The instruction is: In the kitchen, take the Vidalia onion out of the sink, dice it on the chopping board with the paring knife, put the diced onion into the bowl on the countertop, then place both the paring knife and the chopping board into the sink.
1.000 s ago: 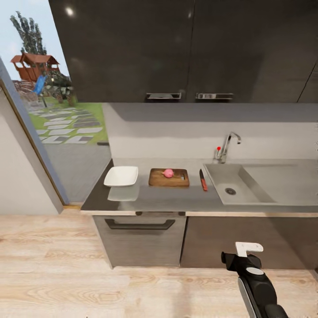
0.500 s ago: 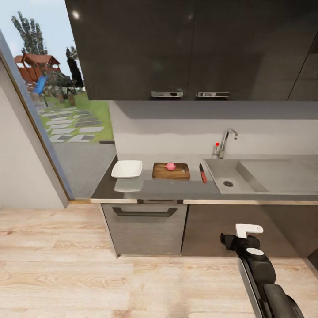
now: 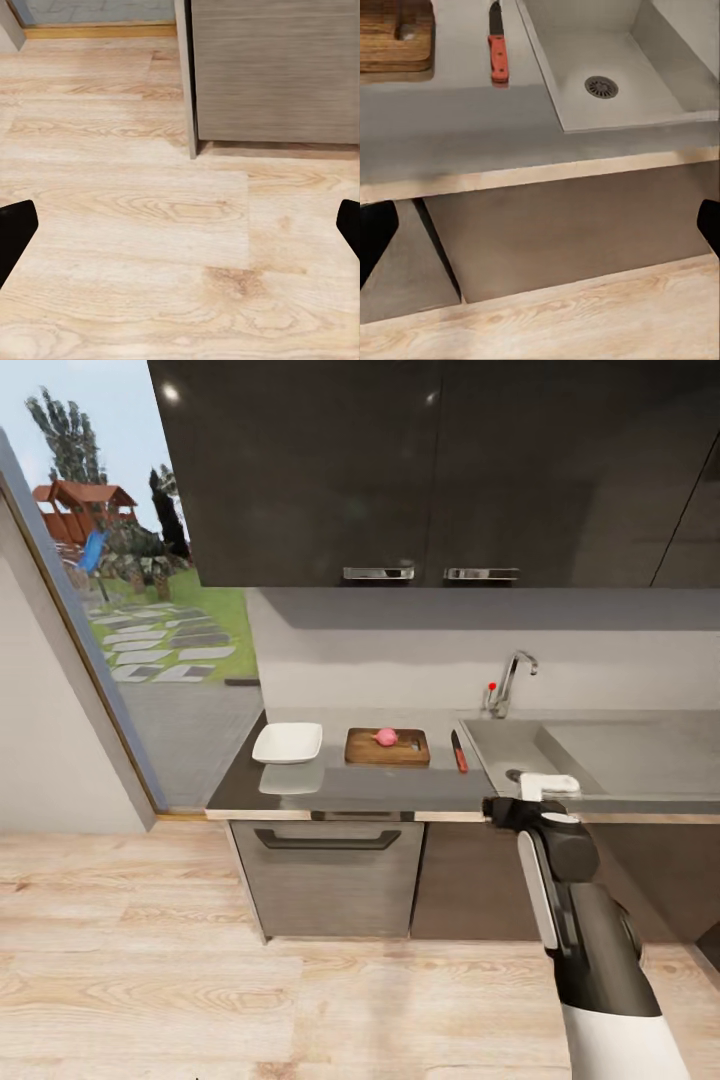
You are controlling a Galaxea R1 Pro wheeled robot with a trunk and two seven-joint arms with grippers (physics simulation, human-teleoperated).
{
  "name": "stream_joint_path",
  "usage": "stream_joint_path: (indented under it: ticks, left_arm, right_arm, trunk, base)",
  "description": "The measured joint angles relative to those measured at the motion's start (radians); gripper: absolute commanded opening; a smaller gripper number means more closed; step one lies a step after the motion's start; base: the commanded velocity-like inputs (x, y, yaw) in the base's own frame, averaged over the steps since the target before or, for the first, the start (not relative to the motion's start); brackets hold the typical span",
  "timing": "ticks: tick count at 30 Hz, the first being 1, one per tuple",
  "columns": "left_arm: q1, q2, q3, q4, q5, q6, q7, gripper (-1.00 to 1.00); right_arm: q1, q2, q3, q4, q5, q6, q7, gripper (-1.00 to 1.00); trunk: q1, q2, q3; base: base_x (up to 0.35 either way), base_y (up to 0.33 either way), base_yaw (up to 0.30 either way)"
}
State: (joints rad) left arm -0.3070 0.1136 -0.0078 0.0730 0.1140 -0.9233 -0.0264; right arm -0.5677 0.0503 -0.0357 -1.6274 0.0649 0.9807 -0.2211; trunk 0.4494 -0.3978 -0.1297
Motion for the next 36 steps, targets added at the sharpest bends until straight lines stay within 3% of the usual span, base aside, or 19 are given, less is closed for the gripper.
stream_joint_path:
  ticks: [6,8,12,19,20,26,30,36]
  left_arm:
    - [0.0,0.0,0.0,0.0,0.0,0.001,0.0,1.0]
    - [0.0,0.0,0.0,0.0,0.0,0.001,0.0,1.0]
    - [0.001,0.0,0.0,0.0,0.0,0.001,0.0,1.0]
    - [0.0,0.0,0.0,0.0,0.0,0.001,0.0,1.0]
    - [0.0,0.0,0.0,0.0,0.0,0.001,0.0,1.0]
    - [0.0,-0.001,0.0,0.0,0.0,0.001,0.0,1.0]
    - [0.0,-0.001,0.0,0.0,0.0,0.001,0.0,1.0]
    - [0.0,0.0,0.0,0.0,0.0,0.001,0.0,1.0]
  right_arm:
    - [-0.216,0.061,0.041,0.07,0.01,0.002,-0.061,1.0]
    - [-0.339,0.073,0.056,0.174,0.011,0.001,-0.078,1.0]
    - [-0.508,0.078,0.061,0.392,0.011,-0.002,-0.084,1.0]
    - [-0.709,0.073,0.058,0.748,0.01,-0.013,-0.08,1.0]
    - [-0.75,0.069,0.056,0.855,0.007,-0.025,-0.078,1.0]
    - [-0.765,0.06,0.044,0.947,0.005,-0.033,-0.072,1.0]
    - [-0.766,0.033,-0.019,1.01,-0.019,-0.054,-0.061,1.0]
    - [-0.766,0.028,-0.034,1.011,-0.024,-0.066,-0.058,1.0]
  trunk:
    - [0.0,0.0,0.0]
    - [0.0,0.0,0.0]
    - [0.0,0.0,0.0]
    - [0.0,0.0,0.0]
    - [0.0,0.0,0.0]
    - [0.0,0.0,0.0]
    - [0.0,0.0,0.0]
    - [0.0,0.0,0.0]
  base:
    - [0.0,0.0,0.0]
    - [0.0,0.0,0.0]
    - [0.0,0.0,0.0]
    - [0.0,0.0,0.0]
    - [0.0,0.0,0.0]
    - [0.0,0.0,0.0]
    - [0.0,0.0,0.0]
    - [0.0,0.0,0.0]
